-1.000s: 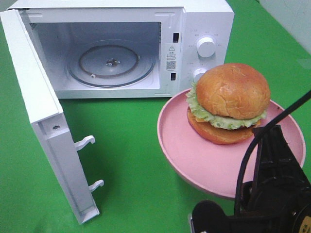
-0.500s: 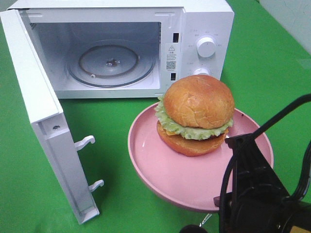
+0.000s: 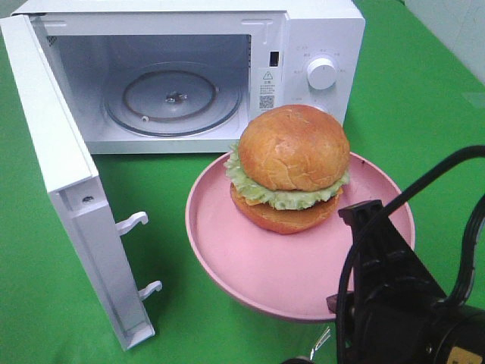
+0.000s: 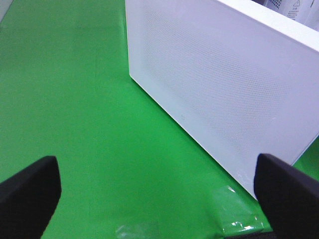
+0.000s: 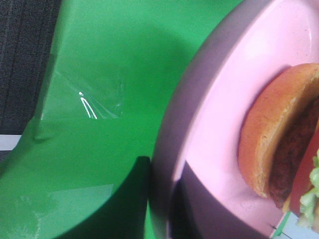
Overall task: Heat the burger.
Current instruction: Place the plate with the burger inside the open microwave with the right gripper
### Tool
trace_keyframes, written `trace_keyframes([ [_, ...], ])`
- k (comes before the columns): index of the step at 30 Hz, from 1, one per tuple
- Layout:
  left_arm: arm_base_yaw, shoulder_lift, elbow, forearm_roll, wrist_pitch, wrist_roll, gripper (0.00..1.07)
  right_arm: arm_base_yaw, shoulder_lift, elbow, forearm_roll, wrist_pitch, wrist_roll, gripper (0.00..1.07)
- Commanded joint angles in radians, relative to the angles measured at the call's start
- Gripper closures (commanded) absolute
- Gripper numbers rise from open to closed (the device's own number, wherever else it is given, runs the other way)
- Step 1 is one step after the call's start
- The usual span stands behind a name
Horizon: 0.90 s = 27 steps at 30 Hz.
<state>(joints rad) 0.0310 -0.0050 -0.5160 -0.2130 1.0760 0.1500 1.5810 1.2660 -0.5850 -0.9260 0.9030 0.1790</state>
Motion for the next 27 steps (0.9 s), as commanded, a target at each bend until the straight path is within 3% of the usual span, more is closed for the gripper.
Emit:
trace_keyframes([
  [1,-0.005,-0.022,0.000,0.000,-0.001,0.003,0.09,-0.065,-0.008,-0.001,-0.087,-0.010,-0.015,1.07],
  [8,-0.005,-0.022,0.000,0.000,-0.001,0.003,0.09,-0.244,-0.008,-0.001,-0.089,-0.171,-0.115,1.07],
  [27,-0.005,-0.022,0.000,0.000,-0.001,0.003,0.09,-0.551,-0.008,-0.001,-0.140,-0.487,-0.391,1.07],
])
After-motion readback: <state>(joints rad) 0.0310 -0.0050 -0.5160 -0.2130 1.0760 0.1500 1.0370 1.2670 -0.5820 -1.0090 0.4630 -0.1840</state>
